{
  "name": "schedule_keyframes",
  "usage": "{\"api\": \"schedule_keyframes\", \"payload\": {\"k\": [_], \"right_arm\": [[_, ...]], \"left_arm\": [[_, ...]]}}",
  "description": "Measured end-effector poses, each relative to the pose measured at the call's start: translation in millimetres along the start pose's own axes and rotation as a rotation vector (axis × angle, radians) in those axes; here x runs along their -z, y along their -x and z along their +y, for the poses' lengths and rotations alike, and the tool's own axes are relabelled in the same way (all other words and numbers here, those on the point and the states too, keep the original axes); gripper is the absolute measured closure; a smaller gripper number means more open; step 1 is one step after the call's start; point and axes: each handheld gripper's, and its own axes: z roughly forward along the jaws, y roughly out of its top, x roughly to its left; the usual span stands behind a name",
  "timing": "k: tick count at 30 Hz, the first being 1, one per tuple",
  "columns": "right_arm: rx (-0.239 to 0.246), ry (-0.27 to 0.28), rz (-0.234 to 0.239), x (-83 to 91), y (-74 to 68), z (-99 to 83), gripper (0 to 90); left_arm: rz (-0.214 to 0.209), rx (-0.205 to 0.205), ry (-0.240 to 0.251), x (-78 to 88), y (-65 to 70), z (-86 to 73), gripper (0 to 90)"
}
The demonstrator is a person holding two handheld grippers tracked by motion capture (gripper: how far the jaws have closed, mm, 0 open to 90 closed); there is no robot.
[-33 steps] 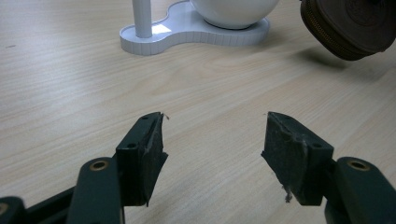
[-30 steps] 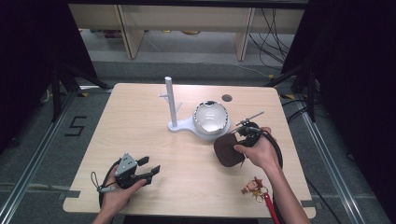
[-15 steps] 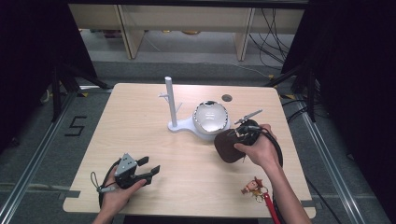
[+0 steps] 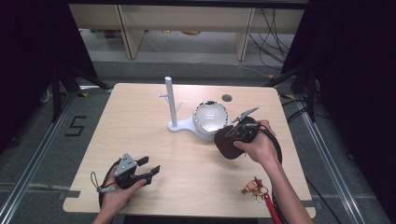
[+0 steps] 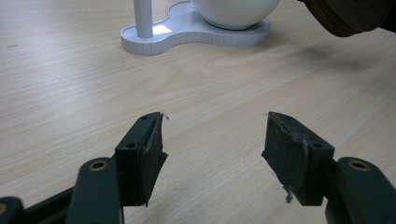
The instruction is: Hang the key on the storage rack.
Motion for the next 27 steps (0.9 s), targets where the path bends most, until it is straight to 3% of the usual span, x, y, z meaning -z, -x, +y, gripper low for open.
{"api": "schedule_keyframes", "payload": {"k": [3, 9, 18, 20, 23, 27], "right_arm": [[-0.002, 0.005, -0.006, 0.6, -0.9, 1.2, 63.2], [0.052, 0.033, -0.031, 2.9, -0.2, 4.8, 63.1], [0.065, 0.054, -0.038, 4.4, -0.7, 8.7, 63.0], [0.09, 0.072, -0.06, 4.8, 0.4, 10.4, 63.0], [0.078, 0.064, -0.047, 5.7, -0.9, 11.6, 63.0], [0.099, 0.064, -0.056, 6.5, 0.1, 13.9, 62.9]], "left_arm": [[0.0, 0.0, 0.0, 0.0, -0.1, 0.0, 36.6], [0.008, 0.002, -0.005, 0.6, 0.4, 0.1, 36.6], [0.008, 0.003, -0.004, 0.7, 0.2, 0.1, 36.6], [0.005, 0.003, -0.001, 0.3, 0.1, 0.0, 36.6], [0.002, 0.0, 0.001, -0.1, 0.0, 0.0, 36.6], [0.002, 0.003, 0.0, -0.1, 0.0, 0.0, 36.6]]}}
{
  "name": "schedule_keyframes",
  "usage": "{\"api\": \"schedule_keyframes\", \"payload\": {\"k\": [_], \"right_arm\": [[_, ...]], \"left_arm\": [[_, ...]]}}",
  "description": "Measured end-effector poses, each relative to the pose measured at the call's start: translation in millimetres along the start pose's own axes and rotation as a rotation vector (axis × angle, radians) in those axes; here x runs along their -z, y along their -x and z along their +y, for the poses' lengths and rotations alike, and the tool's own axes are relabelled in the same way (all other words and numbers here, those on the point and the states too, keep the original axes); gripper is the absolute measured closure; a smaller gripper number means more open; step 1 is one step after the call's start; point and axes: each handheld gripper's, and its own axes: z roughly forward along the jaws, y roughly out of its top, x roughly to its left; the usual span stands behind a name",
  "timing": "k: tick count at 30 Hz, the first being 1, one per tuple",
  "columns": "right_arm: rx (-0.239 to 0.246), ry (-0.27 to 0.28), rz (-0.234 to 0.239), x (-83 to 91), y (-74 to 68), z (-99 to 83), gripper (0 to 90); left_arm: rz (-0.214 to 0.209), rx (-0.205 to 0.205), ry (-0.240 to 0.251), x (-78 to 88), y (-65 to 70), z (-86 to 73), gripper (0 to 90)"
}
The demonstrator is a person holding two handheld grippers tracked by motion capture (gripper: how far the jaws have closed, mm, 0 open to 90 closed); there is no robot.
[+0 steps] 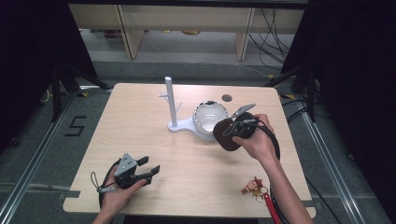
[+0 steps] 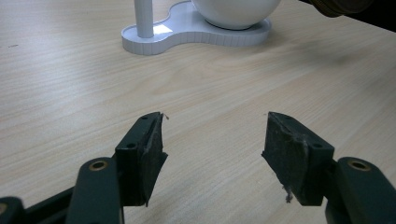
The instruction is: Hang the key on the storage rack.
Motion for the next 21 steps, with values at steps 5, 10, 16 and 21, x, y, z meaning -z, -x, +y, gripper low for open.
{"api": "schedule_keyframes", "payload": {"k": [5, 10, 16, 21], "right_arm": [[0.017, 0.016, -0.009, 1.0, 1.1, 3.2, 62.9], [0.016, 0.033, -0.026, 4.0, 1.8, 8.0, 62.8], [0.022, 0.061, -0.038, 3.9, 2.5, 14.5, 62.8], [0.03, 0.066, -0.041, 2.5, 2.0, 19.0, 62.8]], "left_arm": [[0.0, -0.002, -0.001, -0.3, 0.2, 0.1, 36.7], [0.005, -0.005, -0.008, 0.0, 0.5, 0.3, 36.7], [0.0, -0.003, -0.001, -0.2, 0.1, 0.1, 36.7], [0.0, -0.002, -0.001, -0.2, 0.1, 0.1, 36.6]]}}
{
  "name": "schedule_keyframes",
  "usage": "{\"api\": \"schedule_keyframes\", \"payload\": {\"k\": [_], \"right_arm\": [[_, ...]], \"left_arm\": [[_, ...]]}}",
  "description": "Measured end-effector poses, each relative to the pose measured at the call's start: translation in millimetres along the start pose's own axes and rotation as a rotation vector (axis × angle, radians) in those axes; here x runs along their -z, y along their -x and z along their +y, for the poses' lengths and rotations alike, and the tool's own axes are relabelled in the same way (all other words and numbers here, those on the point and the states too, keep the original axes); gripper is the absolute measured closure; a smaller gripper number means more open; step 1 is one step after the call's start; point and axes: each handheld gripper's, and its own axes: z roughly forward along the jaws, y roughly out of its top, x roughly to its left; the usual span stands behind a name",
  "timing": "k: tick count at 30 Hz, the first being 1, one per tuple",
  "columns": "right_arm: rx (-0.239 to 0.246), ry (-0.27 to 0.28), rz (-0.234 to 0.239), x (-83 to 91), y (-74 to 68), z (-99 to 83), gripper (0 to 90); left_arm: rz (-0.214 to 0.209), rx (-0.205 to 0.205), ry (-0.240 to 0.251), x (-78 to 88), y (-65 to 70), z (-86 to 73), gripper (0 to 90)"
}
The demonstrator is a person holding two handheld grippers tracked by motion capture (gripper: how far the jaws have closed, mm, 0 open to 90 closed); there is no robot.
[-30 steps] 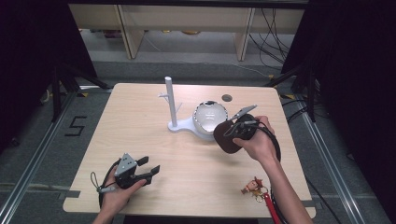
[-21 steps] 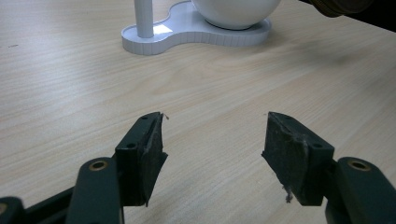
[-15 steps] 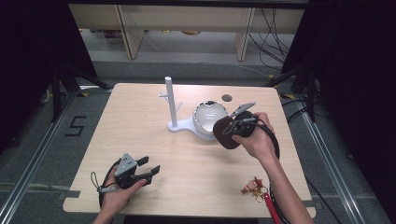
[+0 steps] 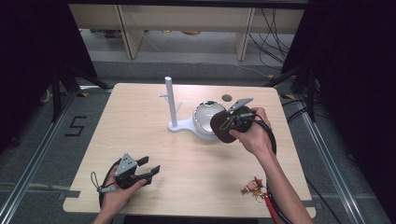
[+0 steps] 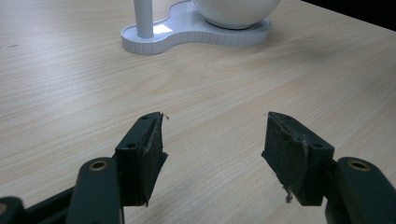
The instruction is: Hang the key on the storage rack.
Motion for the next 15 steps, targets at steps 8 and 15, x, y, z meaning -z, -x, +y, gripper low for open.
{"api": "schedule_keyframes", "payload": {"k": [8, 15], "right_arm": [[0.015, 0.01, -0.013, -1.3, 1.5, 4.5, 62.8], [0.019, 0.029, -0.038, -1.6, 2.8, 9.0, 62.8]], "left_arm": [[0.0, -0.004, -0.001, 0.0, 0.1, 0.0, 36.7], [0.0, 0.001, 0.001, 0.1, 0.0, 0.0, 36.6]]}}
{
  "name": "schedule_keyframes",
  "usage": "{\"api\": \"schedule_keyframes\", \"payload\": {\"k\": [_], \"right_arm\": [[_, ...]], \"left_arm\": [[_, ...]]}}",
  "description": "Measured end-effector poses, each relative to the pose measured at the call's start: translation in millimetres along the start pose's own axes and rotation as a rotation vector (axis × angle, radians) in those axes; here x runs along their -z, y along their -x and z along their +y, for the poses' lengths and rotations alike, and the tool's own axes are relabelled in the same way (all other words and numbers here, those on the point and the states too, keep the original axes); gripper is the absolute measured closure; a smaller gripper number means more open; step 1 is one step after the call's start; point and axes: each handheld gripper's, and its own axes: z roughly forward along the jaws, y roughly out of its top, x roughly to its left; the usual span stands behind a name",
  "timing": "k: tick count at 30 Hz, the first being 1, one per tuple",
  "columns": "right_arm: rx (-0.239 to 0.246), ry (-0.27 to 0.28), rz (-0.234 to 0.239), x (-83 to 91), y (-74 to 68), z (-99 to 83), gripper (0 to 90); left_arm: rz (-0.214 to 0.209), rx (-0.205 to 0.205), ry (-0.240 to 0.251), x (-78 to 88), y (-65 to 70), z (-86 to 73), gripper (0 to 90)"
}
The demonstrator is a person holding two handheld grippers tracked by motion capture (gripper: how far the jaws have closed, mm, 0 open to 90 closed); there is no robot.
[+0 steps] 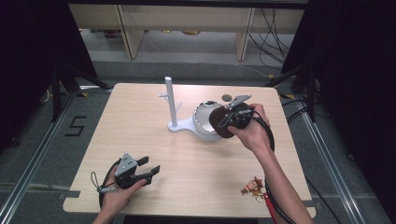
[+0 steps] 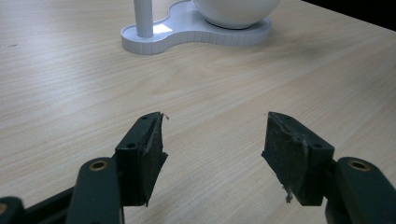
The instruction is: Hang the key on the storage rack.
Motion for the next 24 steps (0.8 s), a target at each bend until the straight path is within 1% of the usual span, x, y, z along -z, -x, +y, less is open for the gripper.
{"api": "schedule_keyframes", "payload": {"k": [4, 7, 8, 9, 12, 13, 14, 15, 16, 24], "right_arm": [[-0.002, 0.007, -0.005, -1.3, -0.7, 1.1, 62.7], [0.016, 0.016, 0.002, -3.3, -0.4, 3.0, 62.8], [0.016, 0.016, 0.002, -3.3, -0.4, 3.0, 62.8], [-0.001, 0.012, -0.002, -3.1, -1.6, 3.9, 62.7], [0.002, 0.011, -0.012, -3.6, -1.7, 5.2, 62.7], [0.022, 0.017, 0.0, -4.5, -0.3, 6.0, 62.7], [0.019, 0.015, 0.003, -5.1, -0.8, 7.0, 62.7], [0.005, 0.013, 0.0, -5.2, -2.3, 7.3, 62.7], [0.031, 0.016, 0.004, -6.0, -0.9, 8.5, 62.7], [0.045, 0.025, -0.005, -10.6, -1.6, 11.6, 62.6]], "left_arm": [[-0.001, -0.004, 0.0, 0.0, 0.0, 0.0, 36.6], [0.0, -0.004, -0.001, 0.0, 0.2, 0.1, 36.6], [0.0, -0.004, -0.001, 0.0, 0.2, 0.1, 36.6], [-0.001, -0.004, 0.0, 0.0, 0.1, 0.0, 36.6], [0.0, -0.004, -0.001, 0.1, 0.1, 0.1, 36.6], [0.0, -0.004, -0.001, 0.0, 0.1, 0.1, 36.6], [0.0, -0.005, -0.001, 0.0, 0.1, 0.0, 36.7], [0.0, -0.002, 0.0, 0.0, 0.3, 0.0, 36.6], [0.0, -0.003, 0.0, 0.1, 0.2, 0.0, 36.7], [0.0, -0.005, 0.0, 0.2, 0.3, 0.0, 36.6]]}}
